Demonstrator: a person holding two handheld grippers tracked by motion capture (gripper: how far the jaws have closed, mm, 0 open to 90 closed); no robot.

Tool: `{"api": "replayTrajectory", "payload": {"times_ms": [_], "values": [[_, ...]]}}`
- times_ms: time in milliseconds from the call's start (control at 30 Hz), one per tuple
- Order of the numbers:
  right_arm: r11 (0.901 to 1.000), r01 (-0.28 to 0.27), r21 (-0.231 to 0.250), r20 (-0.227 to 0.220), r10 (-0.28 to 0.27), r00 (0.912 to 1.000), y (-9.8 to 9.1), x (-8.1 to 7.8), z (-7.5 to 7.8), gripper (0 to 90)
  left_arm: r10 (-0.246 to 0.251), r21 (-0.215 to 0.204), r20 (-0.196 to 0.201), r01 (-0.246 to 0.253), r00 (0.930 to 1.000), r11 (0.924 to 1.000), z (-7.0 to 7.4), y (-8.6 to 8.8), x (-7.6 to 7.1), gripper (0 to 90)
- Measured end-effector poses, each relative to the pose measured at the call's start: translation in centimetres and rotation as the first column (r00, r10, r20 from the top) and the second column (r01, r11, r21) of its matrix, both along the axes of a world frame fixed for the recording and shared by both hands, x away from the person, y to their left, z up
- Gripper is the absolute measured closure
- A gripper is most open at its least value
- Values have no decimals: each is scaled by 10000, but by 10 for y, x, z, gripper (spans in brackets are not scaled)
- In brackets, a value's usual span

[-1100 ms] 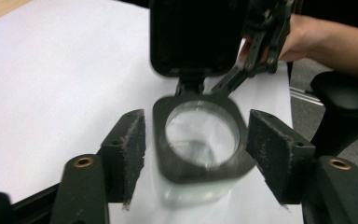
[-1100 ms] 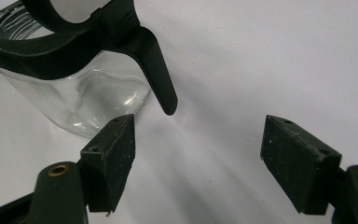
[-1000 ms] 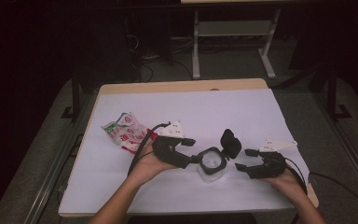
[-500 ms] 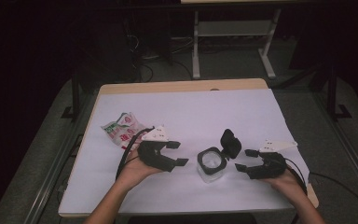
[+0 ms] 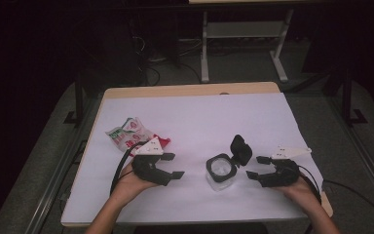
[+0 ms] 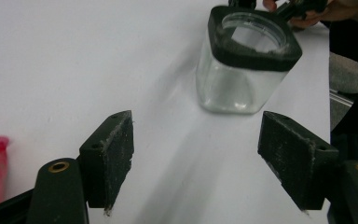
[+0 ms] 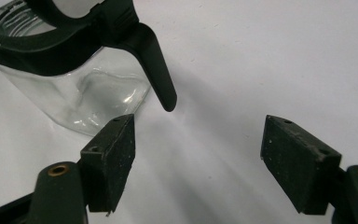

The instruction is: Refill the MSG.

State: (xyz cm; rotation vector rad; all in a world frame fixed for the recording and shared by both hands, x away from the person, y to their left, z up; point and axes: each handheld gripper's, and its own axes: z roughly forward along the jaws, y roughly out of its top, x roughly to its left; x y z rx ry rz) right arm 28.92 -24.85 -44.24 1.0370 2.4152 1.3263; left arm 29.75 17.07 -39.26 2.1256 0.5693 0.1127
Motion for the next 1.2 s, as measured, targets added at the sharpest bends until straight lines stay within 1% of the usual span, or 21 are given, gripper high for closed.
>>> {"api": "replayTrajectory", "payload": {"times_ms": [67, 167, 267, 333, 400, 567, 733, 867, 900, 1000, 1033, 1133, 1200], "values": [[10000, 29, 5, -1, -29, 10000, 0, 0, 0, 258, 117, -40, -70, -117, 9999, 9999, -3, 5, -1, 265], [10000, -38, -35, 18, 38, 10000, 1, -1, 0, 259, 248, -7, -16, -248, 9997, 9997, -5, 10, -5, 265], [10000, -68, -45, 63, 69, 10000, 1, -2, 0, 259, 375, 22, -57, -375, 9993, 9993, -8, 17, -9, 265], [10000, -63, -20, 62, 63, 10000, 1, -2, 0, 259, 554, 149, 19, -554, 9985, 9984, -11, 22, -11, 265], [9999, -78, -70, 53, 79, 10000, 1, -1, 0, 258, 678, 143, 35, -678, 9977, 9976, -13, 27, -13, 265], [10000, -41, -56, 40, 42, 10000, 0, -2, 0, 258, 1054, 96, -56, -1054, 9944, 9944, -16, 42, -16, 265], [10000, -10, -52, 48, 10, 10000, -1, -1, -1, 258, 1377, 59, 8, -1377, 9905, 9905, -18, 56, -21, 266], [10000, -5, -55, 37, 5, 10000, 0, -1, 0, 258, 1564, -15, -117, -1564, 9876, 9877, -20, 68, -25, 264], [10000, -13, -61, 74, 13, 10000, 0, -1, -1, 258, 1546, -7, -131, -1547, 9879, 9880, -20, 71, -26, 257], [10000, -8, -73, 44, 9, 10000, 0, -1, -2, 258, 1635, -33, -48, -1635, 9865, 9865, -21, 80, -27, 250], [10000, -2, -63, 31, 2, 10000, -1, -1, -2, 259, 1742, -93, -102, -1743, 9847, 9847, -22, 82, -27, 251], [10000, -7, -48, 88, 7, 10000, -1, -1, -1, 258, 2032, -42, 2, -2032, 9791, 9791, -22, 90, -25, 259], [10000, -7, -93, 114, 8, 9999, -1, 0, -1, 259, 2170, -86, -23, -2170, 9762, 9761, -21, 95, -25, 261]]}}
